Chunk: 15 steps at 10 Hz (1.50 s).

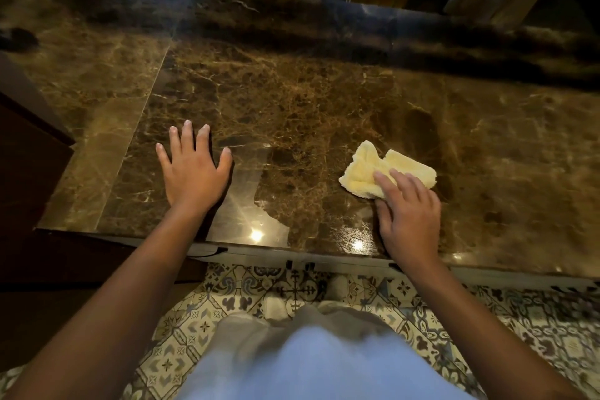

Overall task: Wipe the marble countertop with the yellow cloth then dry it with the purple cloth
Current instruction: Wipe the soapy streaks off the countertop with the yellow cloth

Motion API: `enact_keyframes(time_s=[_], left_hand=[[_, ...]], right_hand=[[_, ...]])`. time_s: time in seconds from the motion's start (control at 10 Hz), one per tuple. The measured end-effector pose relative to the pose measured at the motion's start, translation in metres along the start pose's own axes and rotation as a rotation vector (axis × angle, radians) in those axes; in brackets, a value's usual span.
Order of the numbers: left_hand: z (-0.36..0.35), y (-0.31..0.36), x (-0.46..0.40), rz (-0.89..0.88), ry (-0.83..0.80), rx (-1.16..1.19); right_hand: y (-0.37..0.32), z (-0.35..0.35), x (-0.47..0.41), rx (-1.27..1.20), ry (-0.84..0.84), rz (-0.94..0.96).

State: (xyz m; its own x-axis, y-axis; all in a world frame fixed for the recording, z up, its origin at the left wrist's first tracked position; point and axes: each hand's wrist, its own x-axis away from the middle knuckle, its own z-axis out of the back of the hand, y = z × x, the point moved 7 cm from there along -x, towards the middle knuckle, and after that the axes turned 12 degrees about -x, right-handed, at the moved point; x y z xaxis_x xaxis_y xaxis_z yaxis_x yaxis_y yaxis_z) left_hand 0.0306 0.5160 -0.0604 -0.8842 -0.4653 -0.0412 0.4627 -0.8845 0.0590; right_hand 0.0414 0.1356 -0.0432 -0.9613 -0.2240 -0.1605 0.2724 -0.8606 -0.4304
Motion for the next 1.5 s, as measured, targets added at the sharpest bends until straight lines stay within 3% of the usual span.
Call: enact_keyframes(time_s=[0.1, 0.2, 0.3, 0.4, 0.5, 0.6, 0.7, 0.8, 0.9, 1.0, 1.2, 1.3, 1.5], left_hand=[[-0.001, -0.001, 0.001, -0.002, -0.002, -0.005], [-0.002, -0.001, 0.000, -0.008, -0.001, 0.002], [-0.001, 0.000, 0.001, -0.004, 0.000, 0.000], [-0.001, 0.000, 0.001, -0.006, 0.000, 0.004], [-0.001, -0.001, 0.000, -0.003, 0.005, 0.005], [-0.002, -0.001, 0.000, -0.003, 0.013, -0.004], [-0.003, -0.001, -0.001, -0.007, 0.017, -0.011], [-0.003, 0.000, 0.000, -0.004, 0.020, -0.020], [-0.002, 0.001, -0.001, -0.003, 0.019, -0.035], [-0.003, 0.002, -0.002, 0.001, 0.011, -0.046], [-0.001, 0.002, 0.000, -0.001, 0.015, -0.025], [-0.001, 0.001, 0.000, -0.003, 0.013, -0.020], [-0.001, 0.001, 0.001, -0.005, 0.008, -0.014]], right_hand=[[0.001, 0.016, -0.013, -0.153, 0.063, 0.014], [0.010, 0.049, -0.029, -0.711, 0.069, -0.253], [0.024, 0.060, -0.039, -0.984, 0.008, -0.587], [0.048, 0.055, -0.037, -0.742, -0.056, -0.756], [0.047, 0.074, -0.038, -0.207, 0.144, -0.386], [0.014, 0.044, -0.033, -0.092, 0.019, -0.117], [0.007, -0.003, -0.022, 0.061, -0.157, -0.018], [0.041, -0.003, -0.033, 0.127, -0.131, -0.111], [0.066, 0.007, -0.060, 0.160, -0.095, -0.255], [0.053, -0.007, -0.095, 0.146, -0.102, -0.258], [-0.043, -0.057, -0.119, 0.089, -0.229, 0.048], [-0.091, -0.068, -0.072, -0.027, -0.317, 0.302], [-0.097, -0.045, 0.035, -0.349, -0.443, 0.562]])
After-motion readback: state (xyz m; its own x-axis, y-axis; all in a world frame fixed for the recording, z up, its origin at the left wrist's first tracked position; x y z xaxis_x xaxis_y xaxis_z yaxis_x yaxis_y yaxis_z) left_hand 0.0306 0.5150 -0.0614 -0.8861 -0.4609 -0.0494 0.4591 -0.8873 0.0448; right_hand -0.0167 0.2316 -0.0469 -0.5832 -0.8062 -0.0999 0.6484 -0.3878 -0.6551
